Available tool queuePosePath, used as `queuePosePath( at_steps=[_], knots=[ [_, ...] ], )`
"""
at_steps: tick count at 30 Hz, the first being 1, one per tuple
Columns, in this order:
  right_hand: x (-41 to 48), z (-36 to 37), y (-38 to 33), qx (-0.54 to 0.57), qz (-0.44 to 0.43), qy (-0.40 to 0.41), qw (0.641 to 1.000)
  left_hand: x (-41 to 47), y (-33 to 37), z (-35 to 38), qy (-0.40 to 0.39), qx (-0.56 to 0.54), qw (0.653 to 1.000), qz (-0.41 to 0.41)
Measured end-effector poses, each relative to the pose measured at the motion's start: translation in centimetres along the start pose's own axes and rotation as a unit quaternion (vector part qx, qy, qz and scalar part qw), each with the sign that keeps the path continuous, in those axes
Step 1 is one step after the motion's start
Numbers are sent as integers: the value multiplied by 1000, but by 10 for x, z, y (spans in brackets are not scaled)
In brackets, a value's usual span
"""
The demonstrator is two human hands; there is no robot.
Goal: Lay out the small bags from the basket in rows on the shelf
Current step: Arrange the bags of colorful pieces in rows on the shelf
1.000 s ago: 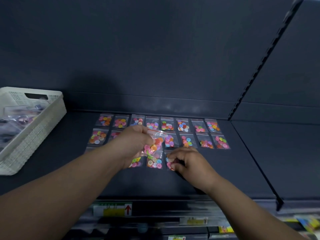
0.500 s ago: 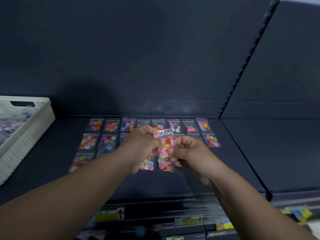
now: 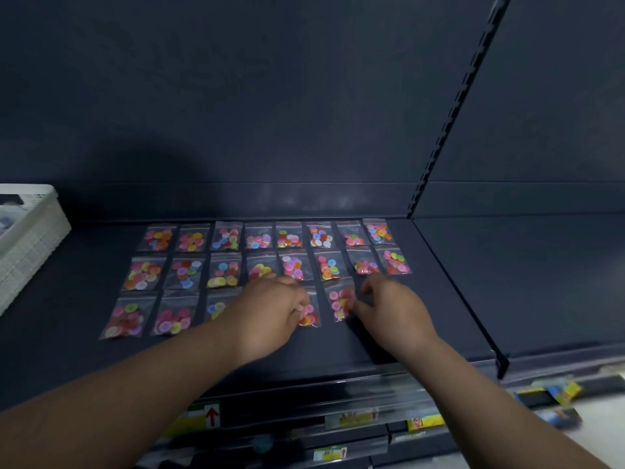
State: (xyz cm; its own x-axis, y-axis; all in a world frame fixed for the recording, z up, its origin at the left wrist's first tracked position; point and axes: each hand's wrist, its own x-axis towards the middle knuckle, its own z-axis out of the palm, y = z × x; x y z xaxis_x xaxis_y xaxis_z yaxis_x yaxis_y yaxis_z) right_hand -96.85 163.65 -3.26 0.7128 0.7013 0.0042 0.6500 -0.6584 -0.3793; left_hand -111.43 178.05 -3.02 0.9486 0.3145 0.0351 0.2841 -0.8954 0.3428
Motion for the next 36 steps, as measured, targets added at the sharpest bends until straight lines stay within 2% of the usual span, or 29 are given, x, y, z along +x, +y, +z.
queuePosePath(
  at_steps=[2, 4, 6, 18, 25, 30, 36],
  knots=[
    [-1, 2, 1, 36, -89, 45, 994, 1, -2, 4, -2, 25, 999, 20],
    [1, 4, 0, 72, -160, 35, 984, 1, -4, 7, -10, 49, 998, 33],
    [3, 8, 1, 69, -189, 10, 980, 2, -5, 11, -17, 63, 997, 40],
    [9, 18, 3, 43, -200, -17, 979, 5, -8, 14, -22, 61, 997, 47],
    [11, 7, -22, 123, -165, -18, 978, 0, -12, -1, 34, 35, 998, 48],
    [25, -3, -76, 35, -261, 23, 964, -16, -37, -45, 89, 27, 995, 26],
    [39, 7, -170, -24, -348, 26, 937, -65, -98, -107, 159, 77, 982, -69]
  ],
)
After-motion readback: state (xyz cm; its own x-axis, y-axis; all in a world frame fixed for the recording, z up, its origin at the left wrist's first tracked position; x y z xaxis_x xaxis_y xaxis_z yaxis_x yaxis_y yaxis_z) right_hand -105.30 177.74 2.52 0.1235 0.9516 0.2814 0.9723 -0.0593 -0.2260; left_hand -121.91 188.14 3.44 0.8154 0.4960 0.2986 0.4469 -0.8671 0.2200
